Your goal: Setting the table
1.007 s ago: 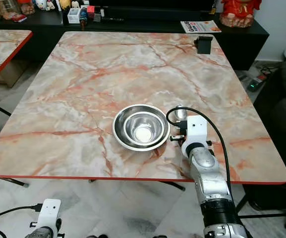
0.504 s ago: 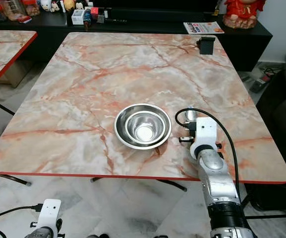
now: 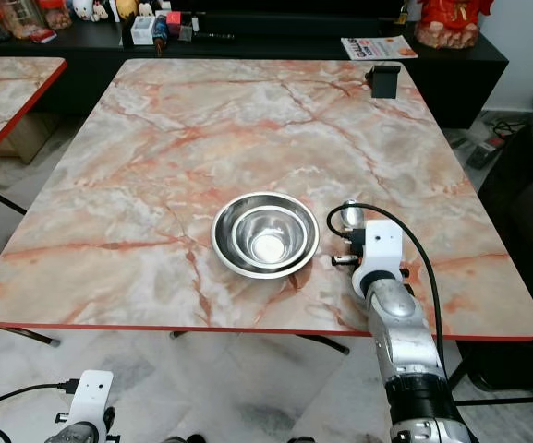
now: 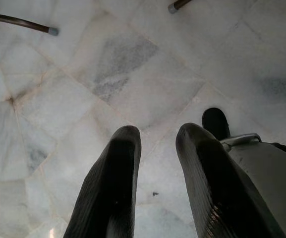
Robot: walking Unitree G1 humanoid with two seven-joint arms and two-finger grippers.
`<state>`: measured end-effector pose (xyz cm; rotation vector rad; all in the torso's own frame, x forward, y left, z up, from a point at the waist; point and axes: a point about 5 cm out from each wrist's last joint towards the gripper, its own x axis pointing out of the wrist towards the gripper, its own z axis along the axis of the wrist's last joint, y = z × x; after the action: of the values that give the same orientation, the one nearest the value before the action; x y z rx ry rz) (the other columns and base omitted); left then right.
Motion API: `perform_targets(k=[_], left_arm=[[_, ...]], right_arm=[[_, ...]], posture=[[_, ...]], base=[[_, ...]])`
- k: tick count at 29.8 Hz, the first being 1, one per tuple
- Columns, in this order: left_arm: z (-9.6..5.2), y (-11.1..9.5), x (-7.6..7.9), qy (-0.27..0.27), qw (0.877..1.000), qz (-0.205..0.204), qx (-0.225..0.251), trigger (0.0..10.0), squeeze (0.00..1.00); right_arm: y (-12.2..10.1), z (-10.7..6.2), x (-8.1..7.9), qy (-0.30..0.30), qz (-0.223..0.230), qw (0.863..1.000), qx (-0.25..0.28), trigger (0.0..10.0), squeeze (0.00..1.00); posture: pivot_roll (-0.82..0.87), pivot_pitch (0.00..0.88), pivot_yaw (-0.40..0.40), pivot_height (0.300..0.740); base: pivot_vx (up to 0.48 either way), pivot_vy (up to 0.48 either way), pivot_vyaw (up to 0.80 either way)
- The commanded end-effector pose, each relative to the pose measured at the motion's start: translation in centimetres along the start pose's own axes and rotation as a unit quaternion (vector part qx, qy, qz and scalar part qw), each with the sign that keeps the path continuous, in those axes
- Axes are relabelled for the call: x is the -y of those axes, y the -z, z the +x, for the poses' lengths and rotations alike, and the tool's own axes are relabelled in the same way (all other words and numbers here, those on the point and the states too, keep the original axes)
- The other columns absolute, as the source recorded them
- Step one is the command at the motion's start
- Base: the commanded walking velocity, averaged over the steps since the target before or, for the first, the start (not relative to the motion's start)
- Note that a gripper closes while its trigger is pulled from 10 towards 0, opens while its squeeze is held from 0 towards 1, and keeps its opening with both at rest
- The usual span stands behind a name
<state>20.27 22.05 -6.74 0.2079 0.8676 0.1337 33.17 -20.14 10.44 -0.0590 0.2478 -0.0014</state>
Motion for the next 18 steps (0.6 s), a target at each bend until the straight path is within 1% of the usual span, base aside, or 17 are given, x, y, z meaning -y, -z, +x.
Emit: perform_targets(k=[1, 10, 14, 18], left_arm=[[-0.1, 0.4, -0.4, -0.002, 1.000, 0.000, -0.011, 10.0, 0.00], [-0.1, 0.4, -0.4, -0.002, 1.000, 0.000, -0.010, 10.0, 0.00], [-0.1, 0.4, -0.4, -0.002, 1.000, 0.001, -0.010, 10.0, 0.00], [-0.1, 0.4, -0.5, -0.003, 1.000, 0.000, -0.010, 10.0, 0.00]], right_arm=[[0.0, 0.2, -0.1, -0.004, 0.004, 1.000, 0.001, 10.0, 0.00], [0.2, 0.4, 0.1, -0.001, 0.006, 1.000, 0.000, 10.0, 0.00], [1.0, 0.3, -0.1, 0.001, 0.007, 1.000, -0.007, 10.0, 0.00], [1.1, 0.3, -0.2, -0.001, 0.008, 1.000, -0.008, 10.0, 0.00]], posture=[[-0.03, 0.148, 0.019, 0.740], [-0.02, 0.147, 0.021, 0.740], [-0.02, 0.143, 0.020, 0.740], [-0.02, 0.143, 0.022, 0.740]], base=[[0.000, 0.000, 0.00], [0.000, 0.000, 0.00], [0.000, 0.000, 0.00], [0.000, 0.000, 0.00]])
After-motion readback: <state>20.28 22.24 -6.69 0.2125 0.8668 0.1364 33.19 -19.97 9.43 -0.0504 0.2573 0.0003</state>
